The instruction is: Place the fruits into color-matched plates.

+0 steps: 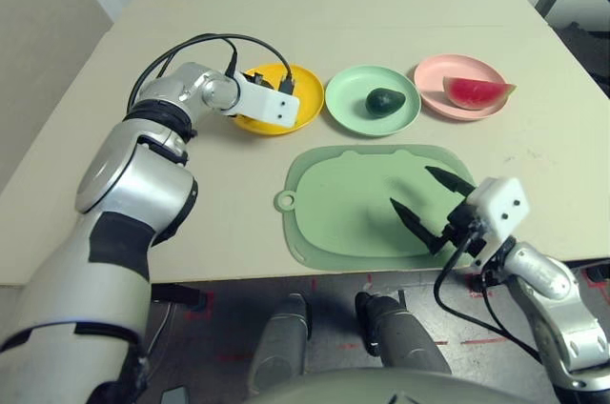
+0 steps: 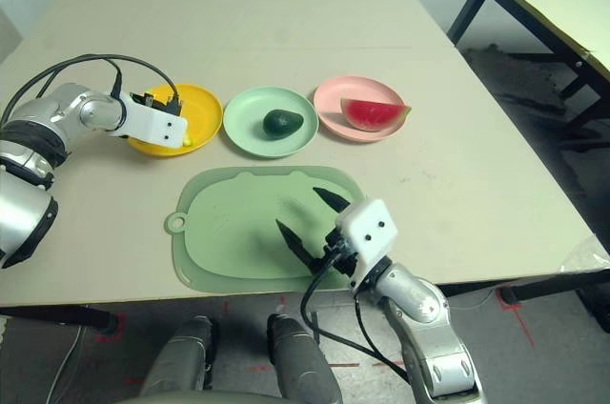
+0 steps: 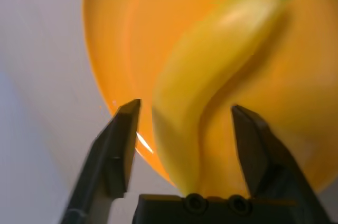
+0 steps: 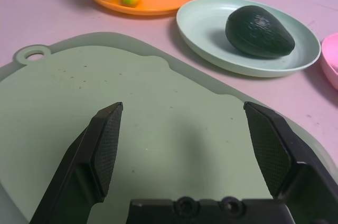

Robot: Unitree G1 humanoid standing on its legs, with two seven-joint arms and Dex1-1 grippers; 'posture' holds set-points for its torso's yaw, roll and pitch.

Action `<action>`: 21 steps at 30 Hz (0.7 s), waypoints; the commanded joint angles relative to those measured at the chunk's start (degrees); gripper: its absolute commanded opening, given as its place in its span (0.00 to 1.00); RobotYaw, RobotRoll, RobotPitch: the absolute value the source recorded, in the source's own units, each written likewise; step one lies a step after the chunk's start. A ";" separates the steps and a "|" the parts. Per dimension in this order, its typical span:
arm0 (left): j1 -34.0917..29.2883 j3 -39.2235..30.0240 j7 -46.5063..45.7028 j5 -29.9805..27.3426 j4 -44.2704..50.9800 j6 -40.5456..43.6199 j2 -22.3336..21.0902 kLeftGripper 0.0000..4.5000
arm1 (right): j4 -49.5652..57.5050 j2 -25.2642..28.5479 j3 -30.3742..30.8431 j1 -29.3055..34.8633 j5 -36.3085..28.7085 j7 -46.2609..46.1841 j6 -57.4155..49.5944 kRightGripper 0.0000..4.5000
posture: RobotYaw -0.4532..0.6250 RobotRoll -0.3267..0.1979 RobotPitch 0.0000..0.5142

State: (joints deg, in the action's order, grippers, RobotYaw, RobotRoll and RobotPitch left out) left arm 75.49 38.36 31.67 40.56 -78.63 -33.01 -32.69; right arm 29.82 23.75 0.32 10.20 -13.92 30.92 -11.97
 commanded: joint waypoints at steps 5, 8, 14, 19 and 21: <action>-0.97 -1.74 1.78 0.35 -0.22 -1.31 -1.13 0.99 | -0.87 0.54 -0.51 -1.11 -1.53 0.67 -0.93 1.00 | 0.31 0.62 0.35; -1.20 -3.86 2.44 -1.43 0.01 -2.45 -2.27 0.99 | -0.55 1.02 -2.54 -1.06 -3.21 0.94 -0.97 1.00 | 0.30 0.62 0.35; -5.03 -21.07 11.68 -18.59 1.32 -1.70 -5.68 0.99 | -1.89 5.56 -16.15 1.69 -9.52 2.22 -1.36 1.00 | 0.30 0.62 0.36; -10.91 -41.81 21.10 -40.74 7.53 8.37 -5.56 0.99 | -13.99 11.00 -27.80 -3.29 -11.09 1.85 0.66 1.00 | 0.30 0.62 0.35; -16.89 -46.93 20.94 -46.57 14.17 12.56 -5.48 0.99 | -23.60 13.14 -31.48 -9.34 -11.02 0.72 2.41 1.00 | 0.32 0.62 0.36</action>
State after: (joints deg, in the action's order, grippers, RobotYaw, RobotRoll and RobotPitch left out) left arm 62.55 -4.91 51.91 -0.93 -68.51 -24.24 -38.23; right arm 12.76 35.47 -27.70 3.01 -24.30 32.57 -11.20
